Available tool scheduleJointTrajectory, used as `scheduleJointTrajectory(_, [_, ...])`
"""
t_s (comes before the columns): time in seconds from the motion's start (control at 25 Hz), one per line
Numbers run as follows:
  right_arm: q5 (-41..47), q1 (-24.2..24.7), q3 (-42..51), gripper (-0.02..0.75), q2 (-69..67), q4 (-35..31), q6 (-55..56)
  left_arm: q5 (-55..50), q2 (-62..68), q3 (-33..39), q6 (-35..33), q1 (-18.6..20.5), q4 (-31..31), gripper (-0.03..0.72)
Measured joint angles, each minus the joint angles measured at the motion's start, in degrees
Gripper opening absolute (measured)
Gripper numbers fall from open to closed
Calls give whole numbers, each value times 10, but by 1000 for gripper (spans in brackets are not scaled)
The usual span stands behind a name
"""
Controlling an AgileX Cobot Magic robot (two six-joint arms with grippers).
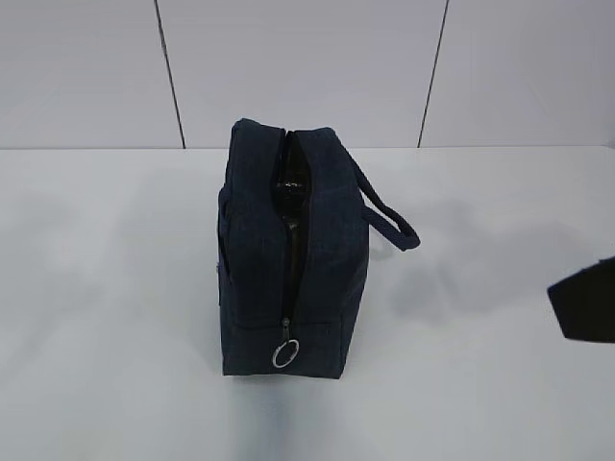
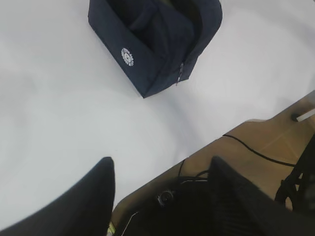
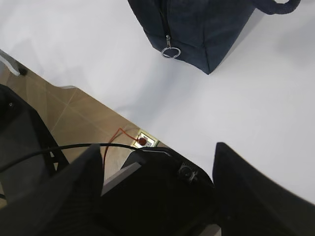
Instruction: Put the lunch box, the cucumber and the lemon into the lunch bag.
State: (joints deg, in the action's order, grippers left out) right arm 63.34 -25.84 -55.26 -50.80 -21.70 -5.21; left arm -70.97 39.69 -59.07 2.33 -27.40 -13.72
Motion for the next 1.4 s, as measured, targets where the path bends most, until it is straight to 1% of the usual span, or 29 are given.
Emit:
scheduleJointTrajectory(0.24, [-42,0,85,526,84,1,0,38,-88,82,0,0,1,434])
scheduleJointTrajectory(0.36, [-53,0,128,526,111,1,0,40,-108,104,-1,0,1,434])
scheduleJointTrajectory(0.52, [-56,0,169,526,124,2,-1,40,-114,115,-2,0,1,433])
scheduleJointTrajectory(0.64, [-65,0,177,526,124,6,-1,41,-115,115,-3,0,1,433])
scheduleJointTrajectory(0.8, [-122,0,178,526,124,7,-2,48,-115,115,-3,0,1,433])
scheduleJointTrajectory(0.96, [-153,0,178,526,124,10,-38,48,-115,115,-3,0,1,433])
scheduleJointTrajectory(1.12, [-171,0,179,526,124,30,-67,48,-115,115,-3,0,1,433])
scheduleJointTrajectory(1.24, [-200,0,179,526,124,48,-71,48,-115,115,-3,0,0,433])
scheduleJointTrajectory(1.4, [-233,0,180,526,90,57,-72,59,-115,115,-3,0,-4,433])
